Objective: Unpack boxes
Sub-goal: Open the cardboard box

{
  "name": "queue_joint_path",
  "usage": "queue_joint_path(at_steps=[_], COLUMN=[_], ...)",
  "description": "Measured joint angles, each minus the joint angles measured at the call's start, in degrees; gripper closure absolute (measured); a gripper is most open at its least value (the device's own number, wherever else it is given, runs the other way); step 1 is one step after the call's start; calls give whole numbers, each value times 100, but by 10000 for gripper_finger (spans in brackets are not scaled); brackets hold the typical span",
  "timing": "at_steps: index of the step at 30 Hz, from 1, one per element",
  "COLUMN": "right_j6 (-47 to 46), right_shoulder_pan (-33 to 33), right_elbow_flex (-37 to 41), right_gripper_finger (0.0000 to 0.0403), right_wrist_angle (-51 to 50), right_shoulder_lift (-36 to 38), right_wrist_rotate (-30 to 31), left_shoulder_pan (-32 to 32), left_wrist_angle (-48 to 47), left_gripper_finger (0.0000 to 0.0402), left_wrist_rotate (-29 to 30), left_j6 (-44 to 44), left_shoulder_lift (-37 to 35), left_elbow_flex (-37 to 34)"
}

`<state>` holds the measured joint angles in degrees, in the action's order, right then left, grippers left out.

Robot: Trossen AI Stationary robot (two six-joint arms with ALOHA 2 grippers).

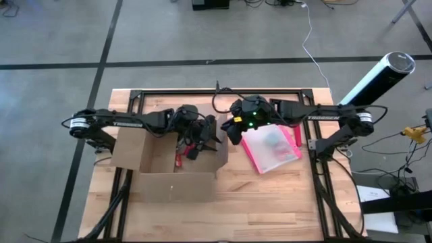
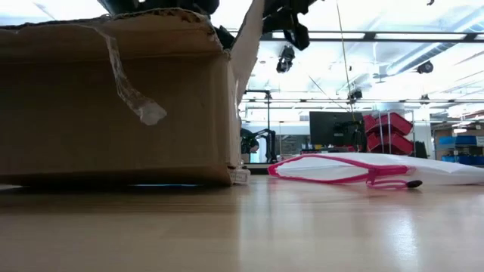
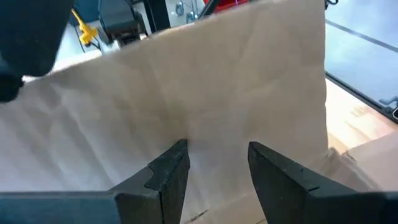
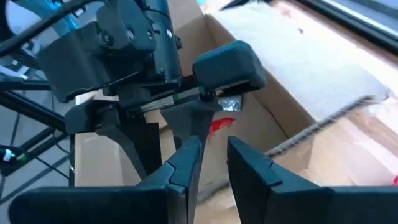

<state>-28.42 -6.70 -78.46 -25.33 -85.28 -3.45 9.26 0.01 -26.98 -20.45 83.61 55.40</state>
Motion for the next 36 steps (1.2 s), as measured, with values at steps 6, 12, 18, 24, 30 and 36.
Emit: queue_joint_path(at_steps=[6, 12, 18, 24, 30, 36], right_j6=[132, 280, 392, 538, 611, 660], right_shoulder_pan=[2, 7, 7, 7, 4, 2], right_elbow_flex=[-2, 8, 9, 14, 67, 94], right_gripper_finger=[354, 348, 335, 334, 345, 350], right_wrist_angle=[-552, -1032, -976, -955, -704, -506], right_shoulder_lift=[-285, -665, -1044, -1279, -1308, -1311], right_wrist_rotate=[-117, -154, -152, -149, -146, -146], left_shoulder_pan=[0, 7, 20, 165, 566, 780], left_wrist_angle=[-26, -110, -246, -935, -1797, -3156], left_gripper_finger=[247, 247, 247, 247, 247, 247], left_wrist_rotate=[2, 2, 6, 253, 546, 556], left_j6=[24, 192, 302, 198, 147, 159], left_shoulder_lift=[58, -67, -291, -939, -1834, -2205], left_elbow_flex=[-2, -4, -4, -4, -4, -4])
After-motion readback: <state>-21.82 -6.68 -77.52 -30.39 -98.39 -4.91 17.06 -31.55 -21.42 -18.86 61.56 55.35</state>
